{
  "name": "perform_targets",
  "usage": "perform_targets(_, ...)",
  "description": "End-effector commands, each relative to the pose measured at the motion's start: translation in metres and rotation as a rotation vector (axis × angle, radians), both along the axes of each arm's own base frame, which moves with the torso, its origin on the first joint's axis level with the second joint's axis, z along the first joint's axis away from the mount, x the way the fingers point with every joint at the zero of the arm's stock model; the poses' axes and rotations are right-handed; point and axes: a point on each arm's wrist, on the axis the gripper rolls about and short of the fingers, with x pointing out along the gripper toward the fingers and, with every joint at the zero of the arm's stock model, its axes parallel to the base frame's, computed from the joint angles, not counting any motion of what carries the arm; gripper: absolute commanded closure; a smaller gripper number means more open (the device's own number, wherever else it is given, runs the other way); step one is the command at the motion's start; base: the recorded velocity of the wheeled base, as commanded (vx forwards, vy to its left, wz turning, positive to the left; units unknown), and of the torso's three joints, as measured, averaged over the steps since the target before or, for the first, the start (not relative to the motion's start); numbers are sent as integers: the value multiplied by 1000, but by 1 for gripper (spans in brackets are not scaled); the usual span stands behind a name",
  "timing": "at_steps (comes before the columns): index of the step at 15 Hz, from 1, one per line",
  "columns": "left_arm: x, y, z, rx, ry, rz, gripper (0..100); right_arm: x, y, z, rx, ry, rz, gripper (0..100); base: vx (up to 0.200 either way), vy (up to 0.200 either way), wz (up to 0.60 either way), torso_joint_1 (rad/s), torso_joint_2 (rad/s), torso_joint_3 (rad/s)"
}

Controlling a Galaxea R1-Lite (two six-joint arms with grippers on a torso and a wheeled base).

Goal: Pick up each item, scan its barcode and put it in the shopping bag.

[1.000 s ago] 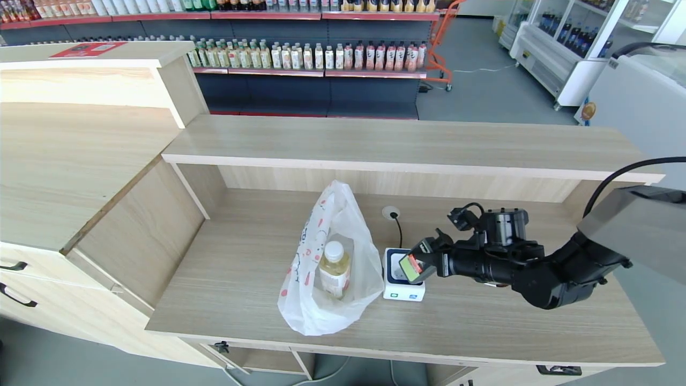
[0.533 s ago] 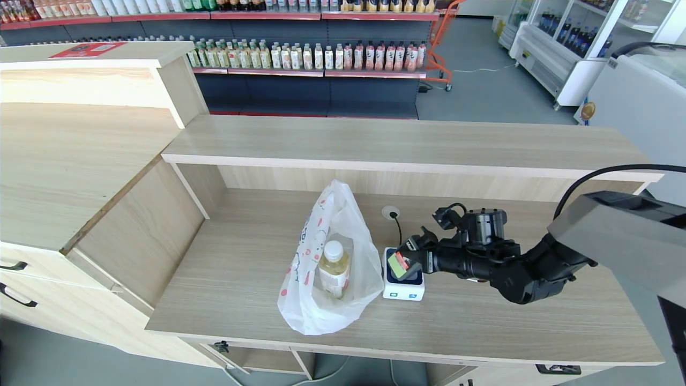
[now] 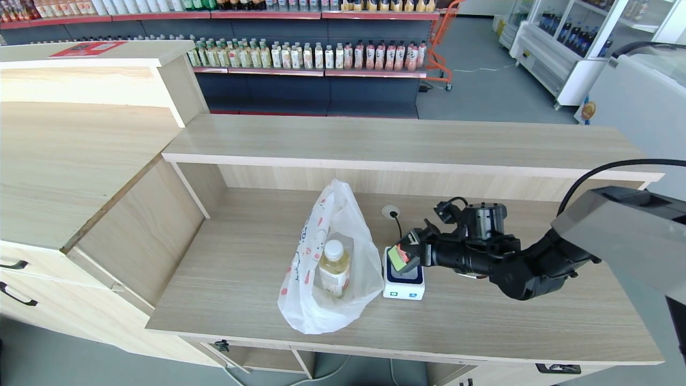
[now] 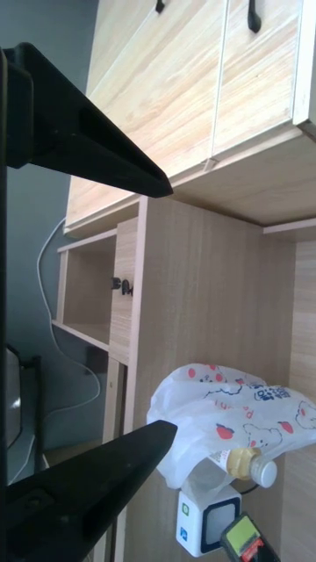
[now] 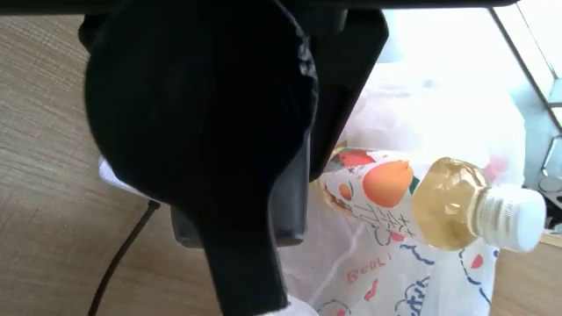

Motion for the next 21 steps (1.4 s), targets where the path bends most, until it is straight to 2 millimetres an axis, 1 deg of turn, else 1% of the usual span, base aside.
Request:
perform_targets(1,0,0,0,0,-1,-1,0,-25,-10,65,53,-86,-9,100,0,0,0,0,0,0)
perform_targets(3,0,0,0,-1,-1,-1,0,-45,-22,91,47,-124,-19,100,0,0,0,0,0,0)
perform_targets(4,0,0,0,-1,-1,-1,0,-53,-30,94,3,-159,-17,100,0,0,0,0,0,0)
perform_targets(6,0,0,0,-1,-1,-1,0,-62,-43,92,-100,-225,-2,100,0,0,0,0,0,0)
perform_targets(7,0,0,0,-1,-1,-1,0,-66,-45,94,-111,-234,1,100,0,0,0,0,0,0)
perform_targets(9,0,0,0,-1,-1,-1,0,-72,-46,97,-111,-238,2,100,0,200,0,5,2,2)
perform_targets(13,0,0,0,-1,-1,-1,0,-72,-45,96,-114,-234,5,100,0,200,0,-6,1,2)
perform_targets(15,0,0,0,-3,-1,-1,0,-71,-45,94,-117,-229,3,100,0,0,0,0,0,0)
perform_targets(18,0,0,0,-3,-1,-1,0,-65,-43,85,-124,-211,4,100,0,0,0,0,0,0)
perform_targets(21,0,0,0,-3,-1,1,0,-56,-40,64,-183,-193,29,100,0,0,0,0,0,0)
